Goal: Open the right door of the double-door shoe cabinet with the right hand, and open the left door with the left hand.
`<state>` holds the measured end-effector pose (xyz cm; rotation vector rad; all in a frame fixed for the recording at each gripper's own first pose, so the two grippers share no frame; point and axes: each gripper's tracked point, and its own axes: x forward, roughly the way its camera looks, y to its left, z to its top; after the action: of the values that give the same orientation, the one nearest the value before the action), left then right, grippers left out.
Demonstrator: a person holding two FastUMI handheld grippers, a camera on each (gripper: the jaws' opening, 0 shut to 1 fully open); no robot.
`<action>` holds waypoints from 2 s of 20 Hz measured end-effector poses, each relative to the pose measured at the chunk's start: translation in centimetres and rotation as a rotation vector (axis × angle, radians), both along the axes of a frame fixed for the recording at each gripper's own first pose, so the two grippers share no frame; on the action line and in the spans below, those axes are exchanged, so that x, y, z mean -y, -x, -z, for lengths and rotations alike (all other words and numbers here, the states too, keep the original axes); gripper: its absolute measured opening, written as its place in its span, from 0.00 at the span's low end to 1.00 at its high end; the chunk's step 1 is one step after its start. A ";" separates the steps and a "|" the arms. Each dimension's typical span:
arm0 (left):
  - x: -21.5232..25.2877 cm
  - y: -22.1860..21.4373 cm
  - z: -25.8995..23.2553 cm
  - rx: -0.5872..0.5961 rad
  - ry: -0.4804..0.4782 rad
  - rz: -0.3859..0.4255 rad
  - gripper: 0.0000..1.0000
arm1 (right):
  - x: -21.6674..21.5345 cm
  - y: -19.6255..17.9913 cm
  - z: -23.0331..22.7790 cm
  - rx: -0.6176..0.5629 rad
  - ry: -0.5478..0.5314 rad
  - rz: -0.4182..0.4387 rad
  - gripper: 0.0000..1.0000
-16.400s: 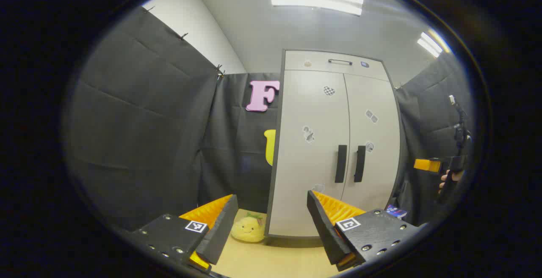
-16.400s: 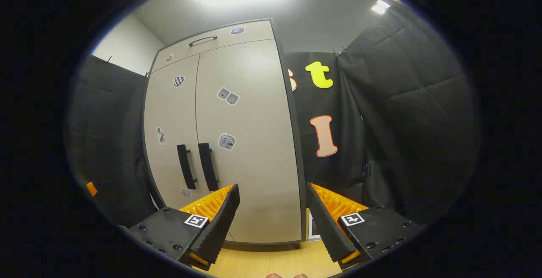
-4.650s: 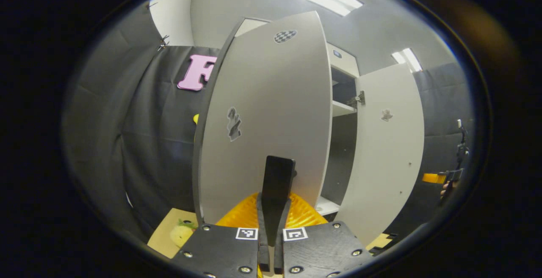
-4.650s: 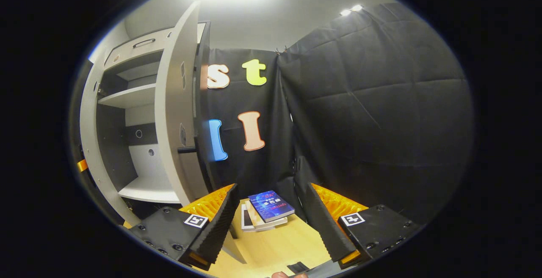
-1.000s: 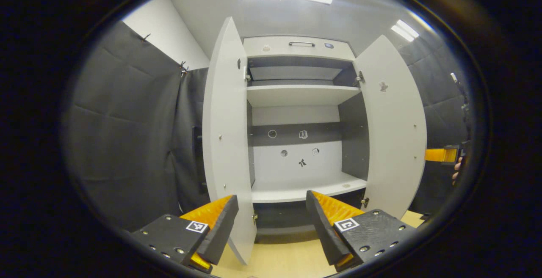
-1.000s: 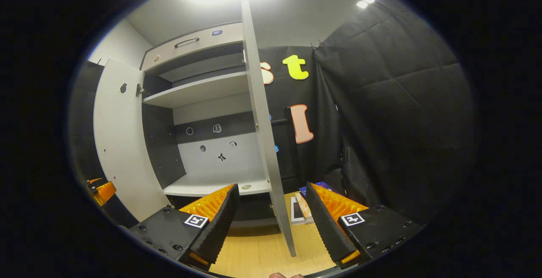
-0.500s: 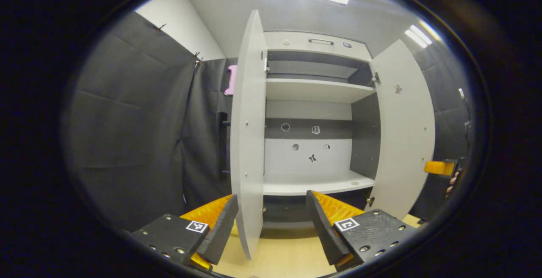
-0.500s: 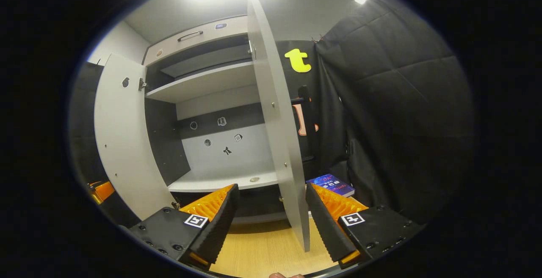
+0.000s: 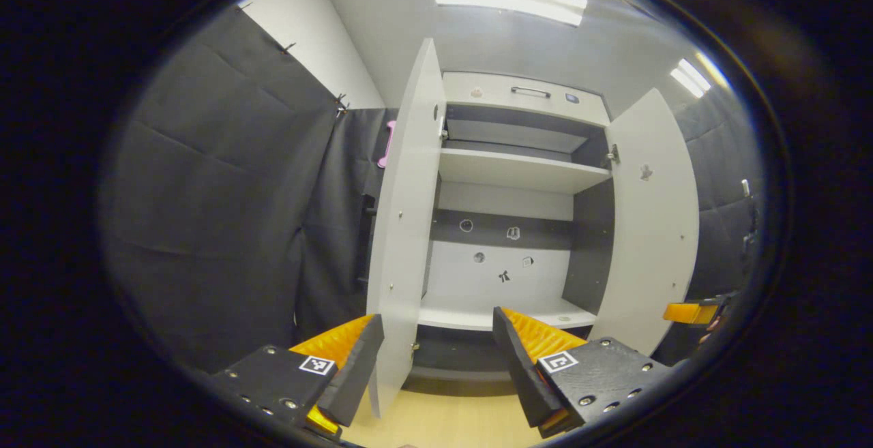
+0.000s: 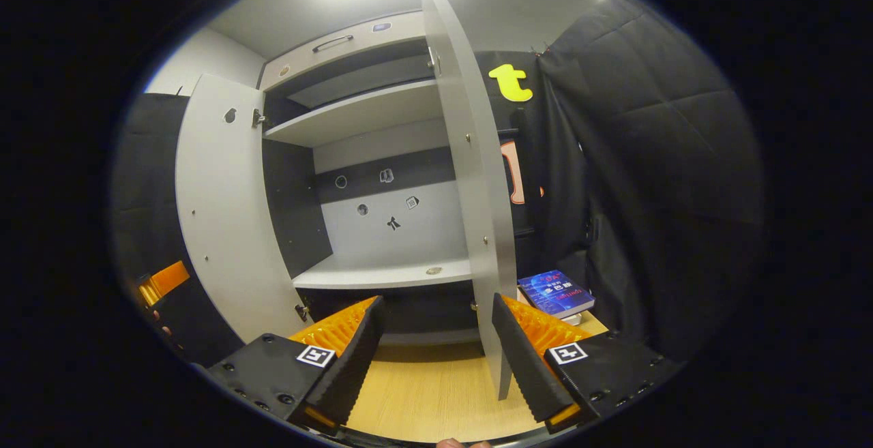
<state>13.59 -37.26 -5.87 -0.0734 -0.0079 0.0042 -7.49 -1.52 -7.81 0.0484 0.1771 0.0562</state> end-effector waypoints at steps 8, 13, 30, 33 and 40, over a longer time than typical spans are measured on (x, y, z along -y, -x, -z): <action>2.7 1.1 2.9 -0.081 -0.052 -0.214 0.92 | 2.6 -0.4 -0.4 0.027 -0.031 -0.054 0.98; 7.6 1.8 3.3 -0.074 -0.098 -0.204 0.92 | 5.6 -0.7 -0.3 0.011 -0.044 -0.076 0.98; 19.1 4.3 2.2 -0.007 -0.209 -0.385 0.92 | 20.2 -5.0 -0.2 0.012 -0.074 -0.175 0.98; 20.8 4.5 2.6 -0.015 -0.219 -0.372 0.93 | 21.7 -5.1 0.9 -0.028 -0.080 -0.160 0.98; 22.0 5.8 3.9 -0.059 -0.232 -0.370 0.93 | 22.7 -5.5 1.8 -0.061 -0.100 -0.164 0.98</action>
<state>7.84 -59.21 -9.77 0.1615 0.0375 0.3745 -2.03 -24.17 -9.58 0.1354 0.2390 0.2269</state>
